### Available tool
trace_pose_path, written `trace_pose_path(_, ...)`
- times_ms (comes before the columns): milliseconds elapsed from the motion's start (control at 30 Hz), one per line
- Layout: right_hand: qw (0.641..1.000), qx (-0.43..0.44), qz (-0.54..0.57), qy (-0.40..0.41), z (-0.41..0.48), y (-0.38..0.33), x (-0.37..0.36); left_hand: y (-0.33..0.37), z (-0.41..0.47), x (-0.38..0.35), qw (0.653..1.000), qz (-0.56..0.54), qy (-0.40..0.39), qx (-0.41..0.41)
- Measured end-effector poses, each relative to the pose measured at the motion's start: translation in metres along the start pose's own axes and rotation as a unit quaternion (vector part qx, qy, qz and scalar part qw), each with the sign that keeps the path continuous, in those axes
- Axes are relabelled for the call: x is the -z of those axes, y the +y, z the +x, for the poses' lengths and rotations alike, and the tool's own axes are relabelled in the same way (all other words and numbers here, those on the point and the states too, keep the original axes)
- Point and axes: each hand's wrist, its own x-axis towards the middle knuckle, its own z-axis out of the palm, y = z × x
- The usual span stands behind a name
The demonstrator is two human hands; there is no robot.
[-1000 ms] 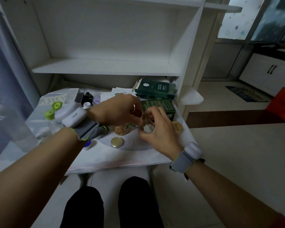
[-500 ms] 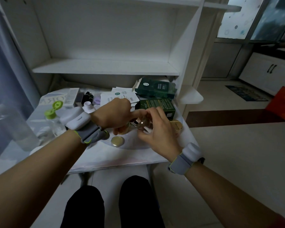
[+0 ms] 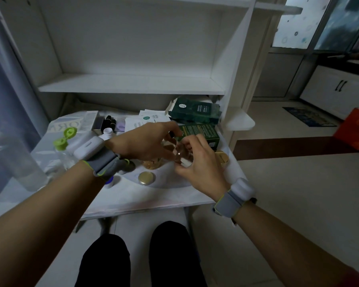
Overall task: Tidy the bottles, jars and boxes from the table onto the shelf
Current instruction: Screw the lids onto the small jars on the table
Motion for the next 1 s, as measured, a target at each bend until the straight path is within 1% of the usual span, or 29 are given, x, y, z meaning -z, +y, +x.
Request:
trace_pose_path(67,1.0,-0.001,0.0,0.0,-0.001,0.0,-0.001,0.0,-0.001,-0.001,1.0,-0.006,0.006,0.015)
trace_pose_path(133,1.0,0.001,0.005,0.001,-0.001,0.0,-0.002,0.001,0.001,-0.003,0.999,0.011,0.022,0.043)
trace_pose_path(167,1.0,0.002,0.006,0.0,-0.001,0.001,-0.003,0.001,0.002,-0.004,0.998,0.017,0.029,0.043)
trace_pose_path(300,1.0,-0.003,0.013,-0.005,-0.002,0.003,-0.005,0.002,0.0,-0.003,1.0,0.004,0.001,-0.005)
trace_pose_path(400,1.0,-0.001,0.013,-0.006,-0.001,0.005,-0.006,0.002,0.003,-0.005,0.999,0.023,0.01,0.048)
trace_pose_path(433,1.0,-0.001,0.013,-0.006,0.0,0.006,-0.007,0.002,0.004,-0.007,0.998,0.026,0.012,0.054)
trace_pose_path(567,1.0,-0.006,0.008,-0.005,-0.001,0.008,-0.007,0.002,0.004,-0.007,1.0,0.021,0.016,0.011)
trace_pose_path(700,1.0,-0.004,0.006,-0.004,0.0,0.009,-0.007,0.001,0.007,-0.01,0.998,0.042,0.026,0.046)
trace_pose_path(800,1.0,-0.003,0.007,-0.011,0.0,0.009,-0.007,-0.003,0.008,-0.011,0.998,0.044,0.043,0.031)
trace_pose_path(1000,1.0,-0.011,0.012,-0.015,0.0,0.009,-0.003,-0.005,0.008,-0.011,0.998,0.051,0.046,0.007)
